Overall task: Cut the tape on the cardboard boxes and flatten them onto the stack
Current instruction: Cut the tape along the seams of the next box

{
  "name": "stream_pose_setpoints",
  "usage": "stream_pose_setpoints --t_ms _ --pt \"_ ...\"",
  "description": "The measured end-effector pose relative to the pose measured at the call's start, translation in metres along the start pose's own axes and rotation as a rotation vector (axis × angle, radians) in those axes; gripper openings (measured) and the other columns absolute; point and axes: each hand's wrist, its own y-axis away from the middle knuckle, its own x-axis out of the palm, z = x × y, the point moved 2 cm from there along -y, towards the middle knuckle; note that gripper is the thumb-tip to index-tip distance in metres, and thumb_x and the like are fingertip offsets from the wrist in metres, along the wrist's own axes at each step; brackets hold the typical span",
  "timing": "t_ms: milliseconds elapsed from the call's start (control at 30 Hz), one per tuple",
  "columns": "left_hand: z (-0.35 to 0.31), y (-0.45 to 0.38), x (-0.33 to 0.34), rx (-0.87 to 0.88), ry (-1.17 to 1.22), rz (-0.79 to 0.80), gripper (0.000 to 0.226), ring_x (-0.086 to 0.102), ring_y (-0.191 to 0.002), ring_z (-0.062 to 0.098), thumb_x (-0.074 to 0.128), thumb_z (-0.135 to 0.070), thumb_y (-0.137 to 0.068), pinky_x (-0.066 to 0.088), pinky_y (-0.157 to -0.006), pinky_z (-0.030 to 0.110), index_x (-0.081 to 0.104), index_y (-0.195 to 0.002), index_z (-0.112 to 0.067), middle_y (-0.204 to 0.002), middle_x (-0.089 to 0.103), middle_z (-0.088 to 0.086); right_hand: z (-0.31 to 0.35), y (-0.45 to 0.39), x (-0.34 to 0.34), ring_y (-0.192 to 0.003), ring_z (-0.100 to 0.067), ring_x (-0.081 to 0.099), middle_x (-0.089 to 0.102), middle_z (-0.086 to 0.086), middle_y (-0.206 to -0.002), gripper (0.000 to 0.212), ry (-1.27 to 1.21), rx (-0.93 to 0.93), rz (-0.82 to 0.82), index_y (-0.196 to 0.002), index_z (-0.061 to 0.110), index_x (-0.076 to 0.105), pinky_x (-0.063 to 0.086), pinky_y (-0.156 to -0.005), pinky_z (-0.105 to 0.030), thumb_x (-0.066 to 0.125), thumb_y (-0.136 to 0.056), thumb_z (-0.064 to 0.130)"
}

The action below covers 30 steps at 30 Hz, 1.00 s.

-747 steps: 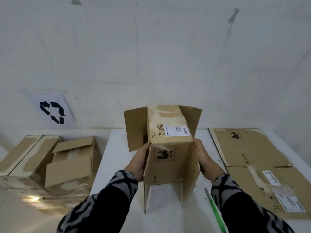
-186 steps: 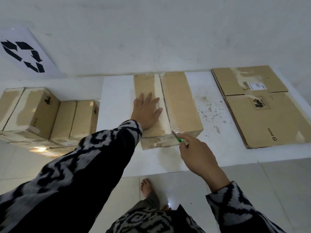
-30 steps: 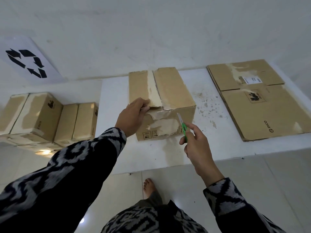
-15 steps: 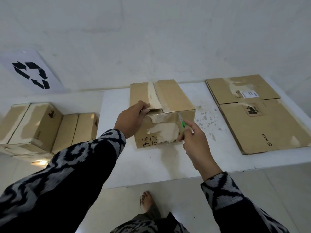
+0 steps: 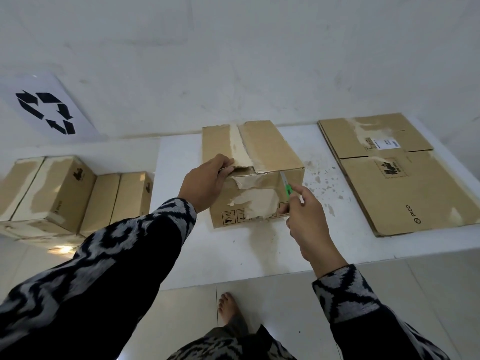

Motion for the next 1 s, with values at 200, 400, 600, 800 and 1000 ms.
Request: stream_pose_setpoints --t_ms 200,400,600,800,1000 --pt "0.002 0.001 0.000 0.019 0.020 0.007 0.015 0.064 -0.101 0.014 0.040 -0.039 -0.104 0.051 -0.078 0.033 0.046 -0.105 -0.026 -0.127 0.063 -0.016 0.002 -0.001 0.001 -0.052 -0.008 0.045 0.066 0.003 -0.076 0.034 -0.011 0.007 -0.003 -0.132 0.036 0.052 0.035 -0.050 -0.025 0.037 -0.104 0.023" --pt "-0.001 0.007 -0.001 0.063 -0.033 0.076 0.011 0.065 -0.094 0.013 0.046 -0.043 -0.100 0.052 -0.075 0.034 0.046 -0.097 -0.032 -0.118 0.066 -0.017 -0.006 0.008 -0.009 -0.050 -0.010 0.042 0.063 0.003 -0.073 0.030 0.014 0.016 -0.005 -0.114 0.044 0.053 0.036 -0.050 -0.028 0.037 -0.100 0.022" --pt "-0.008 0.022 0.026 0.234 -0.316 0.441 0.023 0.054 -0.103 0.015 0.051 -0.053 -0.090 0.031 -0.107 0.042 0.056 -0.101 -0.034 -0.106 0.059 -0.012 -0.049 0.010 -0.021 -0.055 -0.013 0.039 0.046 0.009 -0.062 0.024 0.034 0.080 -0.121 -0.102 0.032 0.061 0.033 -0.057 -0.033 0.039 -0.100 0.038" --pt "-0.063 -0.010 0.064 0.319 -0.317 0.494 0.057 0.048 -0.115 0.021 0.057 -0.071 -0.080 0.042 -0.093 0.041 0.048 -0.121 -0.033 -0.133 0.049 -0.009 -0.066 0.010 -0.024 -0.057 -0.012 0.041 0.048 0.009 -0.065 0.023 0.024 0.124 -0.125 -0.106 0.032 0.061 0.032 -0.056 -0.031 0.040 -0.100 0.039" --pt "-0.052 -0.015 0.069 0.202 -0.381 0.564 0.089 0.020 -0.146 0.031 0.057 -0.074 -0.080 0.034 -0.110 0.052 0.026 -0.148 -0.027 -0.161 0.018 0.001 -0.066 0.016 -0.036 -0.059 -0.015 0.054 0.062 -0.001 -0.077 0.019 0.004 0.108 -0.034 -0.108 0.027 0.057 0.045 -0.058 -0.032 0.040 -0.102 0.022"
